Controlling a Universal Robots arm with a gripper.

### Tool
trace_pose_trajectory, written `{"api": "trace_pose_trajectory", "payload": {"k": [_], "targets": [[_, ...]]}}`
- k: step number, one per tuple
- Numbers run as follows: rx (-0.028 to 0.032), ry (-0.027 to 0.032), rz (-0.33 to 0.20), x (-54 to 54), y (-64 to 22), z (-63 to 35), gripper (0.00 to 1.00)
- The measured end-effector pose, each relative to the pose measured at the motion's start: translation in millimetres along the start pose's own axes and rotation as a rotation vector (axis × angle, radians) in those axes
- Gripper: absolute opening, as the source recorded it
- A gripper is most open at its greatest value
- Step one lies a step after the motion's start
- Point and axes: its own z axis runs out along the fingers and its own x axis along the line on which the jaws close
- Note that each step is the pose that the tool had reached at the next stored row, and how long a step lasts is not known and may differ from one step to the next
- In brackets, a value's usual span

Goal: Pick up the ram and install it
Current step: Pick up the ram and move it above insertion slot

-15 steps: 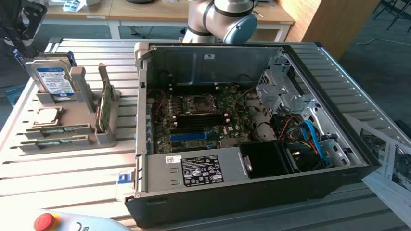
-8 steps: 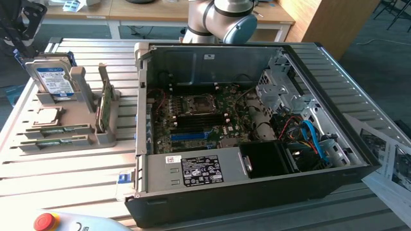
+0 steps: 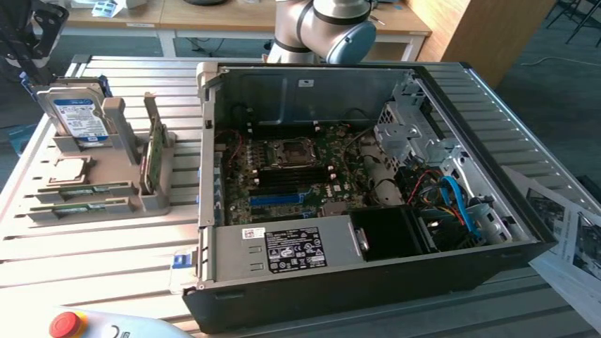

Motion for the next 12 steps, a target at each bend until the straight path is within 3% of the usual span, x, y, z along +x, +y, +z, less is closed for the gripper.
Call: {"api": "trace_pose_trajectory", "payload": {"k": [5,12], "targets": [[-0.0001,0.0001,-0.004,0.0,0.0,0.0,0.11],[-0.0028,0.0054,-0.122,0.0,0.0,0.0,0.11]]}}
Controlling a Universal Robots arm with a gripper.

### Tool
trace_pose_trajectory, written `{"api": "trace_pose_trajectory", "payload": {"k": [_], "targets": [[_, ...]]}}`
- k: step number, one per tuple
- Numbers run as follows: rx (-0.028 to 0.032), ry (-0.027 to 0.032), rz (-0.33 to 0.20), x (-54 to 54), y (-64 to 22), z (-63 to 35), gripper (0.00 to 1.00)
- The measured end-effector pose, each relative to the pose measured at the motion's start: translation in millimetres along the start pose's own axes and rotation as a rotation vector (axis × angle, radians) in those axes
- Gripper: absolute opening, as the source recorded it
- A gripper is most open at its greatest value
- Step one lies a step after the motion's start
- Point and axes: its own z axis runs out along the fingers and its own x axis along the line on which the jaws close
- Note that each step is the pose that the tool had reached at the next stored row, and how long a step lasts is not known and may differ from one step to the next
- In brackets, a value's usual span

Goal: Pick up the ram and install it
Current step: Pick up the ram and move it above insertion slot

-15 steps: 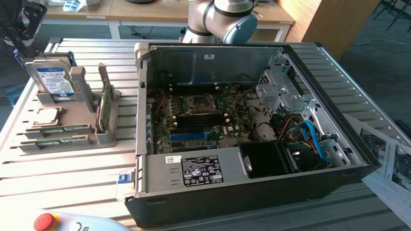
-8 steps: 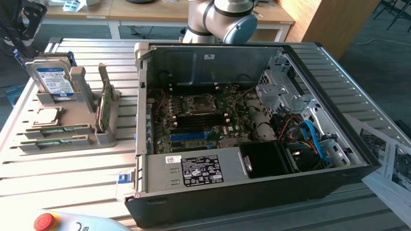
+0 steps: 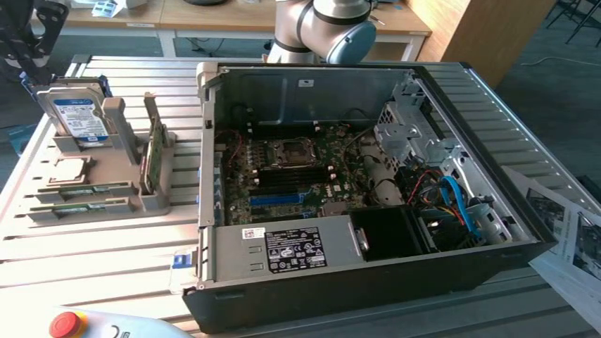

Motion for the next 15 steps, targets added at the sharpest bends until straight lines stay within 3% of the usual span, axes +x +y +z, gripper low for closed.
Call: {"api": "trace_pose_trajectory", "payload": {"k": [15], "targets": [[-0.0062,0.0117,-0.262,0.0,0.0,0.0,0.11]]}}
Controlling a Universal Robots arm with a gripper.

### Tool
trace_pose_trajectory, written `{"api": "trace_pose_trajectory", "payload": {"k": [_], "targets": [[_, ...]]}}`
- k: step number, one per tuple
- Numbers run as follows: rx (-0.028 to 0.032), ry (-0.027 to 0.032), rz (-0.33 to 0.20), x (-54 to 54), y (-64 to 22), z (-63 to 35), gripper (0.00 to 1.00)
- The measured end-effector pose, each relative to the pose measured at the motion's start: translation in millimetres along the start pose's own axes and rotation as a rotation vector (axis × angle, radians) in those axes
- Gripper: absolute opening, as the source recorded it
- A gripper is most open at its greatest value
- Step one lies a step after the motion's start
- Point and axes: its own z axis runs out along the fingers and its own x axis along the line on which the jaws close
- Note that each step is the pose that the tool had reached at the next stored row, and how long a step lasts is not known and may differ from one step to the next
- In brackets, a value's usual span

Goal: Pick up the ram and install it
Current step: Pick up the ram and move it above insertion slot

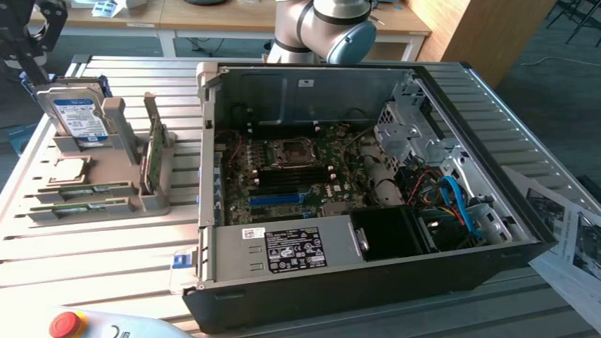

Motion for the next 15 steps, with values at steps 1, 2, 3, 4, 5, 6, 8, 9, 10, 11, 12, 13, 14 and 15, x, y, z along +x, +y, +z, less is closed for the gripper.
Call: {"api": "trace_pose_trajectory", "payload": {"k": [1,2,3,4,5,6,8,9,10,11,12,13,14,15], "targets": [[-0.0005,0.001,-0.02,0.0,0.0,0.0,0.11],[-0.0009,0.0017,-0.037,0.0,0.0,0.0,0.11],[-0.0013,0.0025,-0.056,0.0,0.0,0.0,0.11],[-0.0018,0.0033,-0.074,0.0,0.0,0.0,0.11],[-0.0022,0.0042,-0.091,0.0,0.0,0.0,0.11],[-0.0026,0.005,-0.109,0.0,0.0,0.0,0.11],[-0.0035,0.0066,-0.146,0.0,0.0,0.0,0.11],[-0.0039,0.0074,-0.164,0.0,0.0,0.0,0.11],[-0.0043,0.0082,-0.182,0.0,0.0,0.0,0.11],[-0.0047,0.009,-0.2,0.0,0.0,0.0,0.11],[-0.0051,0.0098,-0.218,0.0,0.0,0.0,0.11],[-0.0056,0.0106,-0.236,0.0,0.0,0.0,0.11],[-0.006,0.0115,-0.256,0.0,0.0,0.0,0.11],[-0.0064,0.0123,-0.274,0.0,0.0,0.0,0.11]]}}
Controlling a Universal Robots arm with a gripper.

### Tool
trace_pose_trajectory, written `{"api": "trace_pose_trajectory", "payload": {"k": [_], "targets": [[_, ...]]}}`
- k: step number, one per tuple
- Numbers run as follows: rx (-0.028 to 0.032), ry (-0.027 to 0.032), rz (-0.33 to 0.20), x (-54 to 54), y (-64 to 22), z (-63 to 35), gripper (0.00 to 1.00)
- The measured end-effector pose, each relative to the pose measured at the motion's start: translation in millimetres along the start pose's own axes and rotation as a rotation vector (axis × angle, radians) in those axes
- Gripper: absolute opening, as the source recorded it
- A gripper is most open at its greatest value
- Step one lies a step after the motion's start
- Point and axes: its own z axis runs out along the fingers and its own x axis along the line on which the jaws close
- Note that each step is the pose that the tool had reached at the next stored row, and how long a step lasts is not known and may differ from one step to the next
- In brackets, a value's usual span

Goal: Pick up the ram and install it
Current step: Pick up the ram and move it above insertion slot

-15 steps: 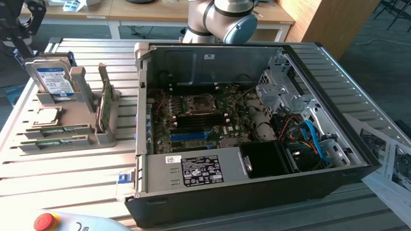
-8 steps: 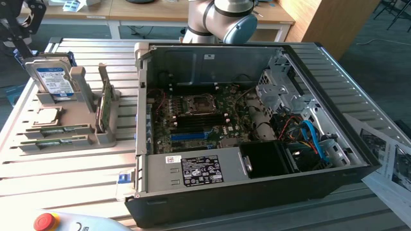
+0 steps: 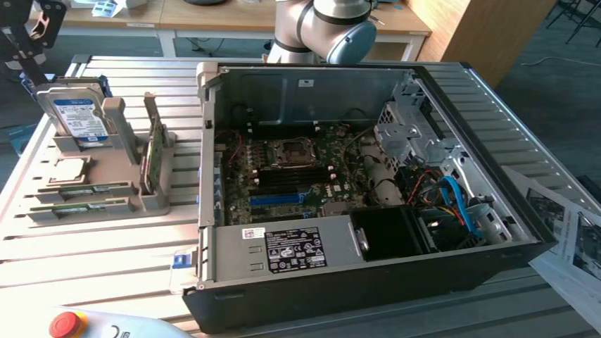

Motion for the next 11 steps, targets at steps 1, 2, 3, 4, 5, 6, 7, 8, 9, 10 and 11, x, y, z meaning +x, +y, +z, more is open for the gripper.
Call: {"api": "trace_pose_trajectory", "payload": {"k": [1,2,3,4,5,6,7,8,9,10,11], "targets": [[-0.0004,0.0008,-0.018,0.0,0.0,0.0,0.11],[-0.0008,0.0016,-0.036,0.0,0.0,0.0,0.11],[-0.0013,0.0024,-0.054,0.0,0.0,0.0,0.11],[-0.0016,0.0031,-0.072,0.0,0.0,0.0,0.11],[-0.0021,0.0039,-0.09,0.0,0.0,0.0,0.11],[-0.0026,0.0049,-0.109,0.0,0.0,0.0,0.11],[-0.0029,0.0057,-0.127,0.0,0.0,0.0,0.11],[-0.0034,0.0065,-0.145,0.0,0.0,0.0,0.11],[-0.0038,0.0073,-0.163,0.0,0.0,0.0,0.11],[-0.0042,0.0081,-0.181,0.0,0.0,0.0,0.11],[-0.0046,0.0089,-0.199,0.0,0.0,0.0,0.11]]}}
